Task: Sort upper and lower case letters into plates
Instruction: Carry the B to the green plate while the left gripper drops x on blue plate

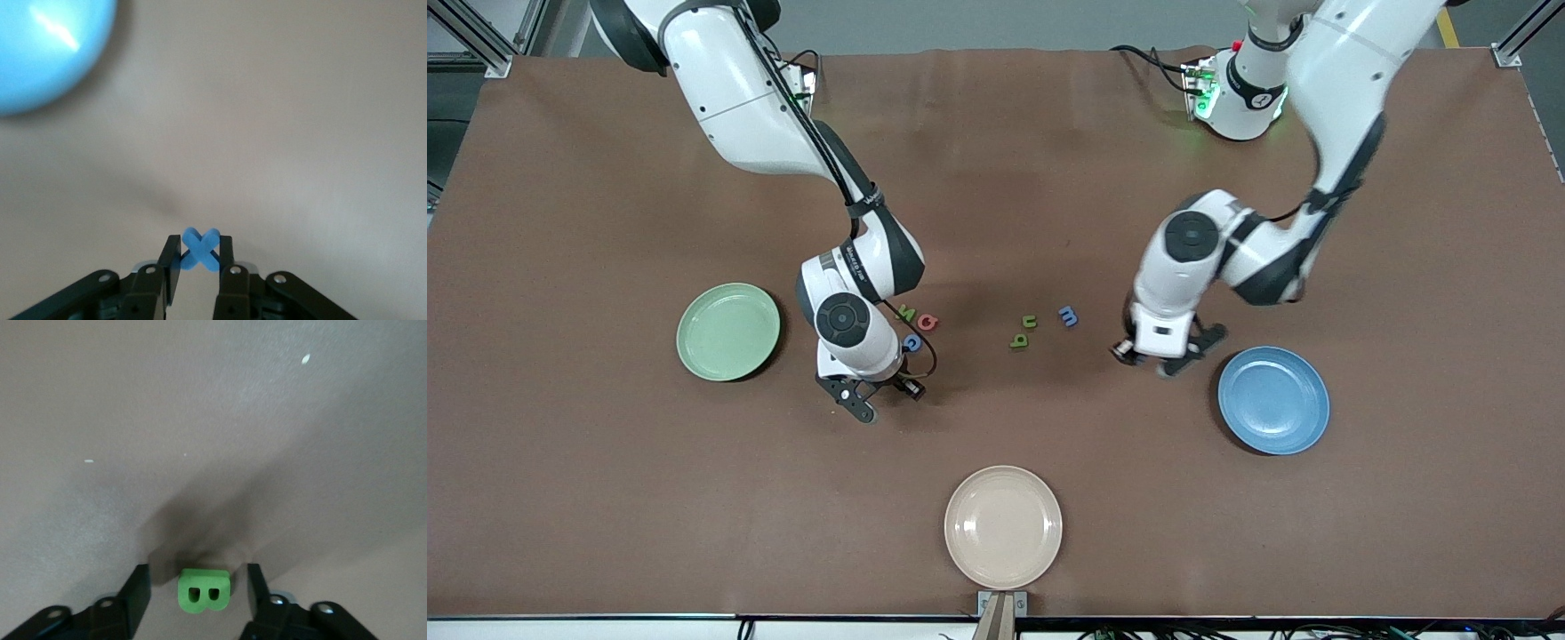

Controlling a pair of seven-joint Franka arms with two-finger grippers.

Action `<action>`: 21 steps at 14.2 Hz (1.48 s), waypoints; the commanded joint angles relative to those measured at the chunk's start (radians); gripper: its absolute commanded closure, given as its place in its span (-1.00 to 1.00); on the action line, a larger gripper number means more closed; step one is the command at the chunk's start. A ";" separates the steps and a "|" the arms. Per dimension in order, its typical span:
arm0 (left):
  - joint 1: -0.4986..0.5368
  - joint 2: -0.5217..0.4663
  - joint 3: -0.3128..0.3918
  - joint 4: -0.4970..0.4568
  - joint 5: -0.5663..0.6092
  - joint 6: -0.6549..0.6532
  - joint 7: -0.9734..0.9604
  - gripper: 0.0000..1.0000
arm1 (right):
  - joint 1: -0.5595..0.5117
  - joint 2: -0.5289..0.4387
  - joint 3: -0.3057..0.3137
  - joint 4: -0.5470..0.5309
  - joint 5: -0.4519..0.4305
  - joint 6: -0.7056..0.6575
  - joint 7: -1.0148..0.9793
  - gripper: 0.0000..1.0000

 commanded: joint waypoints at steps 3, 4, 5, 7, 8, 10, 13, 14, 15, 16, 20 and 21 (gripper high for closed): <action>0.200 -0.005 -0.005 -0.004 0.017 -0.011 0.254 1.00 | 0.009 0.006 -0.007 0.010 -0.010 0.001 -0.007 -0.19; 0.242 0.021 -0.005 -0.004 0.019 -0.007 0.285 1.00 | 0.010 0.006 -0.007 0.010 -0.010 0.000 -0.006 -0.15; 0.266 0.049 -0.005 -0.001 0.031 -0.001 0.291 1.00 | 0.012 0.006 -0.007 0.010 -0.010 -0.003 -0.007 -0.07; 0.308 0.101 -0.003 0.027 0.052 0.007 0.291 1.00 | 0.013 0.006 -0.007 0.009 -0.011 -0.003 -0.007 0.52; 0.329 0.124 -0.003 0.045 0.060 0.007 0.293 1.00 | 0.013 0.004 -0.009 0.007 -0.011 -0.003 -0.009 0.74; 0.349 0.172 -0.003 0.079 0.077 0.012 0.291 0.89 | 0.012 -0.002 -0.009 0.003 -0.013 -0.008 -0.033 0.95; 0.351 0.196 0.007 0.113 0.077 0.009 0.284 -0.99 | -0.033 -0.065 -0.013 -0.029 -0.011 -0.078 -0.140 0.99; 0.349 0.189 0.007 0.113 0.077 0.001 0.279 -1.00 | -0.062 -0.098 -0.012 -0.051 -0.011 -0.095 -0.183 0.99; 0.346 0.173 0.006 0.113 0.077 -0.007 0.274 -1.00 | -0.094 -0.152 -0.012 -0.101 -0.011 -0.097 -0.249 0.99; 0.342 0.154 0.001 0.110 0.074 -0.028 0.270 -1.00 | -0.120 -0.198 -0.012 -0.144 -0.010 -0.095 -0.315 0.99; 0.337 0.117 -0.152 0.110 0.056 -0.168 0.145 -1.00 | -0.233 -0.373 -0.012 -0.357 -0.010 -0.074 -0.545 0.99; 0.334 0.124 -0.180 0.105 0.056 -0.168 0.092 -1.00 | -0.270 -0.411 -0.012 -0.418 -0.010 -0.046 -0.617 0.99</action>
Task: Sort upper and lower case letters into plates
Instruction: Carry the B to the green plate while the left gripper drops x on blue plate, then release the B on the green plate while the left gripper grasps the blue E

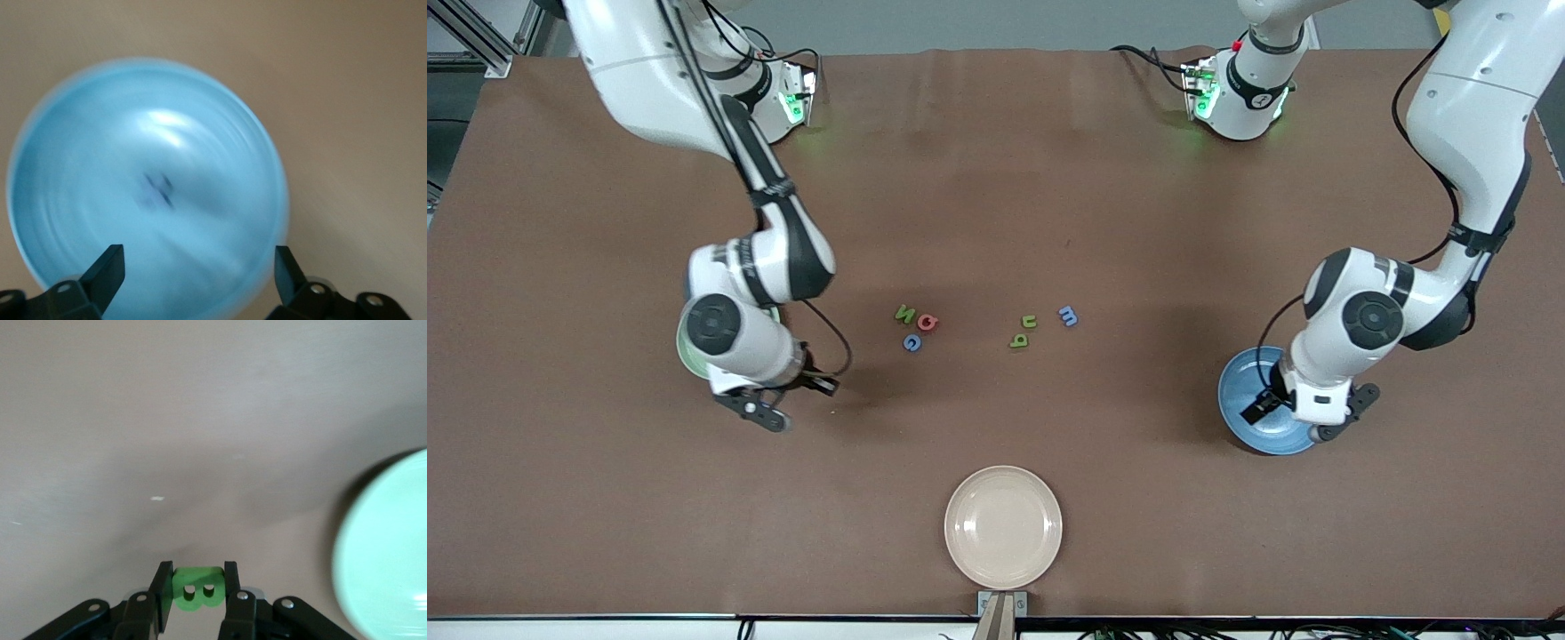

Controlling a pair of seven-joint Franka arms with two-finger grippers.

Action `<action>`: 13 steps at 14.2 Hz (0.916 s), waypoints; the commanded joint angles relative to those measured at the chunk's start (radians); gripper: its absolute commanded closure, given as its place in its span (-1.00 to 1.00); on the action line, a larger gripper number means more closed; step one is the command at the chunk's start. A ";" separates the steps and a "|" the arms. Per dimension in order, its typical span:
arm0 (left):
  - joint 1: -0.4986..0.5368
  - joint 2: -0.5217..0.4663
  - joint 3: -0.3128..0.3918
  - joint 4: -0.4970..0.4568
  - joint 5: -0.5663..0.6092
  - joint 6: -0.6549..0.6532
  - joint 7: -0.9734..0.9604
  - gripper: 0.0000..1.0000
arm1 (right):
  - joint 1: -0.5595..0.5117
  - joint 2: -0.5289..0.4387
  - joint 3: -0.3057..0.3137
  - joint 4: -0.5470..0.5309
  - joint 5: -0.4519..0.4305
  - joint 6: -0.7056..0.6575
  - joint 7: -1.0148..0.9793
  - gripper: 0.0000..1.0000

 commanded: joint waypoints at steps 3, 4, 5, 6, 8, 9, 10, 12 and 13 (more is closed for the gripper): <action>-0.100 -0.004 -0.093 -0.030 0.002 -0.037 -0.223 -0.99 | -0.161 -0.173 0.020 -0.341 -0.009 0.156 -0.288 0.99; -0.152 0.002 -0.093 -0.030 0.002 -0.037 -0.265 -0.98 | -0.180 -0.179 0.020 -0.399 -0.009 0.216 -0.331 0.99; -0.192 0.017 -0.093 -0.022 0.002 -0.037 -0.311 -0.98 | -0.200 -0.180 0.020 -0.442 -0.009 0.268 -0.369 0.99; -0.225 0.029 -0.093 -0.018 0.011 -0.036 -0.342 -0.97 | -0.218 -0.176 0.021 -0.467 -0.007 0.293 -0.397 0.99; -0.295 0.040 -0.089 -0.021 0.016 -0.036 -0.372 -0.88 | -0.220 -0.181 0.020 -0.499 -0.009 0.298 -0.406 0.99; -0.309 0.043 -0.089 -0.024 0.016 -0.036 -0.390 -0.71 | -0.221 -0.184 0.020 -0.514 -0.009 0.300 -0.409 0.99; -0.320 0.053 -0.089 -0.027 0.018 -0.036 -0.411 -0.62 | -0.221 -0.184 0.020 -0.524 -0.007 0.307 -0.411 0.99; -0.366 0.072 -0.087 -0.027 0.018 -0.030 -0.468 -0.52 | -0.223 -0.181 0.020 -0.548 -0.007 0.342 -0.441 0.99; -0.381 0.082 -0.084 -0.024 0.021 -0.025 -0.484 -0.48 | -0.237 -0.180 0.018 -0.553 -0.007 0.344 -0.458 0.99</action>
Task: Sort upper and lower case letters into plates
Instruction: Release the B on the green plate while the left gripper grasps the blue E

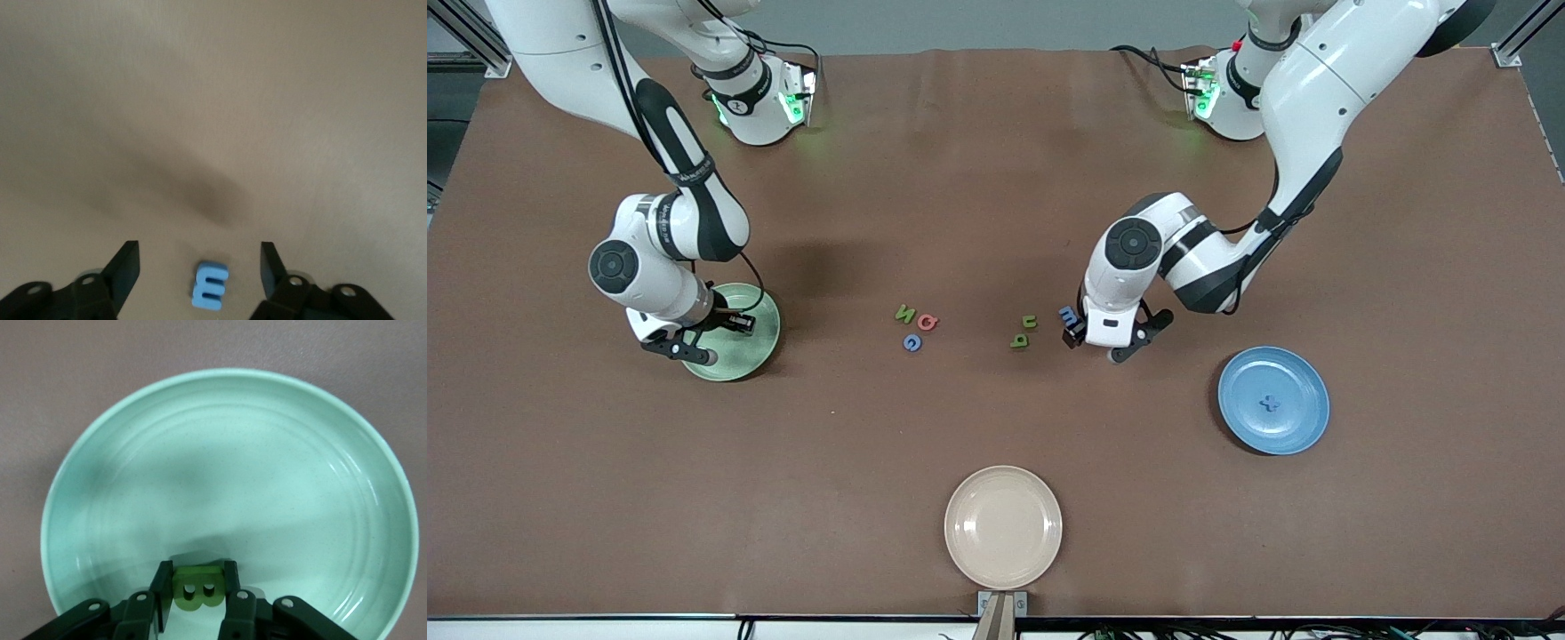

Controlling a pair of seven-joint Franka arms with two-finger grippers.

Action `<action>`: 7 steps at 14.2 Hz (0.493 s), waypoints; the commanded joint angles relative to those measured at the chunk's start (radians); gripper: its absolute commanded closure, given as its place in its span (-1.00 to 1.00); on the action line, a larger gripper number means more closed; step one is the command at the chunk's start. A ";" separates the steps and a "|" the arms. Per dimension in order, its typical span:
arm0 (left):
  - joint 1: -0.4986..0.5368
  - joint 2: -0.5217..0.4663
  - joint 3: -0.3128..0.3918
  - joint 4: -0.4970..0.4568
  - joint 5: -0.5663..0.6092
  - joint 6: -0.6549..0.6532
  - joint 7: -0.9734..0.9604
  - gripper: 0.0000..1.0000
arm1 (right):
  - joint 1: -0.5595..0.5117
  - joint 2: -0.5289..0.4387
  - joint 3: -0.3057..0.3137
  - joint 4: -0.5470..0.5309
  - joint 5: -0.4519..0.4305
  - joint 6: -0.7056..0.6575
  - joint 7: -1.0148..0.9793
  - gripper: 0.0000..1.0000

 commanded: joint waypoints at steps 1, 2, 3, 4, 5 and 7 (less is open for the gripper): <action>-0.038 0.028 0.006 0.011 0.021 0.009 -0.047 -0.44 | -0.041 -0.043 0.011 -0.057 -0.009 0.024 -0.045 0.99; -0.040 0.033 0.006 0.013 0.021 0.018 -0.047 -0.41 | -0.041 -0.043 0.011 -0.057 -0.009 0.024 -0.046 0.99; -0.041 0.042 0.006 0.013 0.021 0.029 -0.049 -0.38 | -0.041 -0.043 0.011 -0.057 -0.009 0.024 -0.046 0.98; -0.050 0.046 0.008 0.010 0.021 0.041 -0.049 -0.37 | -0.043 -0.043 0.011 -0.057 -0.009 0.024 -0.046 0.94; -0.053 0.056 0.009 0.011 0.021 0.044 -0.049 -0.33 | -0.043 -0.043 0.010 -0.056 -0.009 0.021 -0.046 0.63; -0.055 0.063 0.018 0.013 0.030 0.050 -0.049 -0.26 | -0.041 -0.042 0.011 -0.048 -0.009 0.013 -0.046 -0.41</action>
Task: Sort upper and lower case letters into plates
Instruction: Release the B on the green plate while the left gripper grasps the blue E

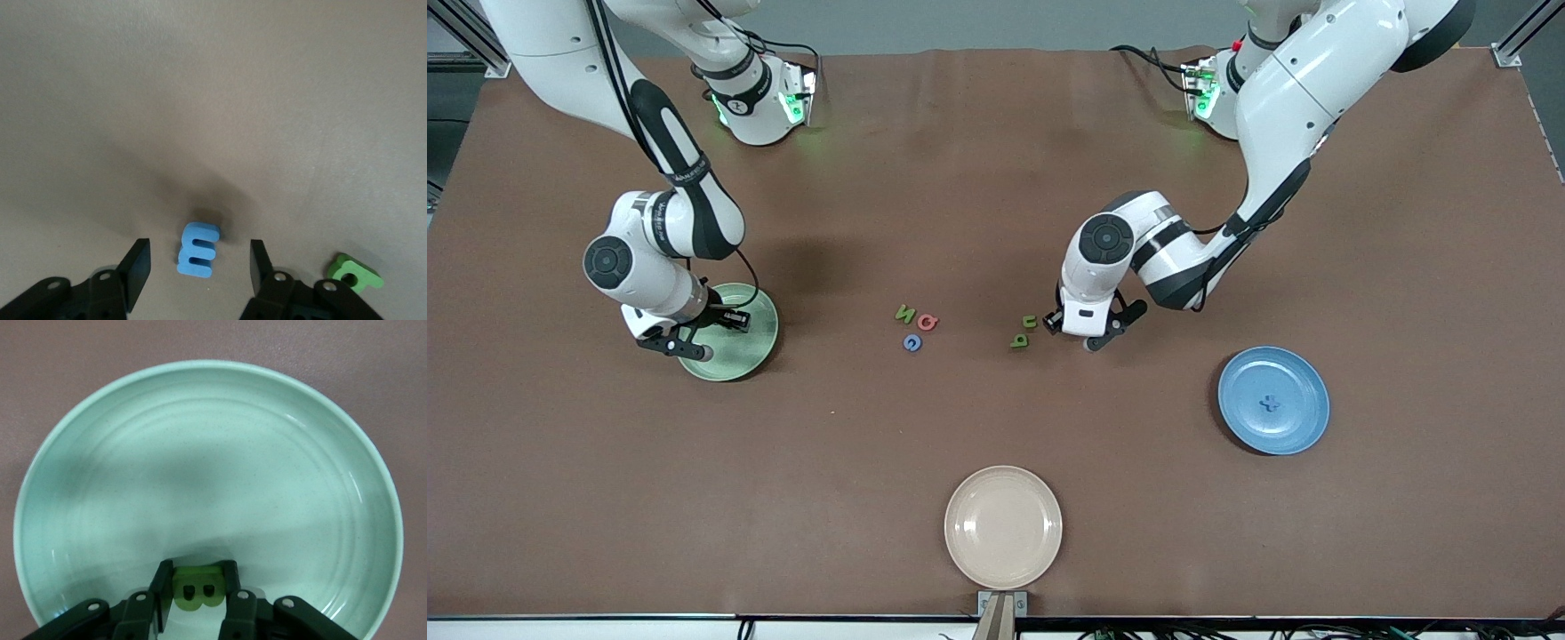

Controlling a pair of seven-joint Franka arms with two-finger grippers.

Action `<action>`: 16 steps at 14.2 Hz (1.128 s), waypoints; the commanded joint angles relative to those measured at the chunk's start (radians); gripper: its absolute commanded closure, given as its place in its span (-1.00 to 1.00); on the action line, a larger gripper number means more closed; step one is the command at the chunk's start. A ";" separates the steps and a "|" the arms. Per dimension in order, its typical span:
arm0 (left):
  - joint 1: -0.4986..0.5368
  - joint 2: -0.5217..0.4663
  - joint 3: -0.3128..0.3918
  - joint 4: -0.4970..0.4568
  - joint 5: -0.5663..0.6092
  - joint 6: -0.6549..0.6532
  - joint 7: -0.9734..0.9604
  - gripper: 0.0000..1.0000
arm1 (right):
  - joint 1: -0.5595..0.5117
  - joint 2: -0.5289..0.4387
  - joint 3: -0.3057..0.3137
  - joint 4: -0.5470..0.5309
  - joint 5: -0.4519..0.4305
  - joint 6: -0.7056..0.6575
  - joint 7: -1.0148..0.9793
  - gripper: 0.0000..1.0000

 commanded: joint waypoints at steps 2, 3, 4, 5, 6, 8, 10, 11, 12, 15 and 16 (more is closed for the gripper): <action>-0.017 0.037 0.018 0.014 0.047 0.034 -0.019 -0.23 | -0.013 -0.044 0.013 -0.021 -0.009 -0.004 -0.005 -1.00; -0.017 0.037 0.020 0.014 0.047 0.034 -0.019 -0.14 | -0.012 -0.054 0.013 0.000 -0.007 -0.023 0.001 -1.00; -0.016 0.037 0.020 0.014 0.049 0.032 -0.019 0.03 | -0.009 -0.069 0.014 0.022 0.000 -0.071 0.007 -1.00; -0.016 0.037 0.020 0.014 0.049 0.034 -0.019 0.21 | -0.001 -0.087 0.016 0.058 0.000 -0.142 0.045 -1.00; -0.016 0.038 0.020 0.014 0.049 0.034 -0.019 0.39 | 0.020 -0.098 0.017 0.094 0.000 -0.210 0.103 -1.00; -0.011 0.035 0.021 0.014 0.049 0.034 -0.018 0.90 | 0.094 -0.110 0.017 0.161 0.000 -0.296 0.239 -1.00; 0.006 0.021 0.020 0.026 0.050 0.028 0.000 1.00 | 0.174 -0.109 0.017 0.209 0.000 -0.324 0.384 -1.00; 0.014 0.005 0.020 0.037 0.050 0.014 0.000 1.00 | 0.204 -0.104 0.017 0.227 0.000 -0.324 0.453 -1.00; 0.020 -0.017 0.020 0.044 0.050 0.000 0.005 1.00 | 0.244 -0.103 0.017 0.239 0.000 -0.320 0.523 -1.00; 0.119 -0.086 0.009 0.075 0.046 -0.067 0.084 1.00 | 0.333 -0.074 0.017 0.278 0.000 -0.301 0.666 -1.00; 0.160 -0.098 0.009 0.084 0.044 -0.098 0.149 1.00 | 0.358 -0.057 0.017 0.286 0.002 -0.280 0.703 -1.00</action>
